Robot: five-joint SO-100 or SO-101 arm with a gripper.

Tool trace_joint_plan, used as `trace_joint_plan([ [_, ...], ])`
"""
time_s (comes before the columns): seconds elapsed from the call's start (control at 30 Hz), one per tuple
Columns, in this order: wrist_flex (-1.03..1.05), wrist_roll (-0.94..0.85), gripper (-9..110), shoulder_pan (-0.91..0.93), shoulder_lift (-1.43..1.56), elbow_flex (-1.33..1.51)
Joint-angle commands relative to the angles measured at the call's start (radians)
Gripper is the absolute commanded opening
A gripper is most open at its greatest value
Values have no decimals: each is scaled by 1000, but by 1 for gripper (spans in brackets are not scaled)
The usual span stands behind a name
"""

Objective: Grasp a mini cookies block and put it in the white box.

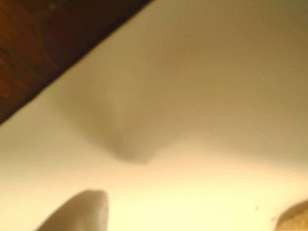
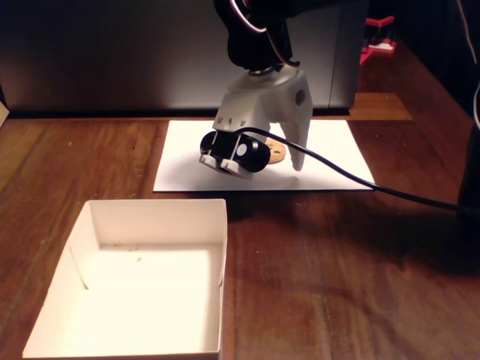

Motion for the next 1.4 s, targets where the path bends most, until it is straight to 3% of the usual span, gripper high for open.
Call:
trace_joint_plan([
  [0.0, -3, 6, 51, -8, 64, -89],
  [1.37, -17, -18, 51, 26, 103, -89],
])
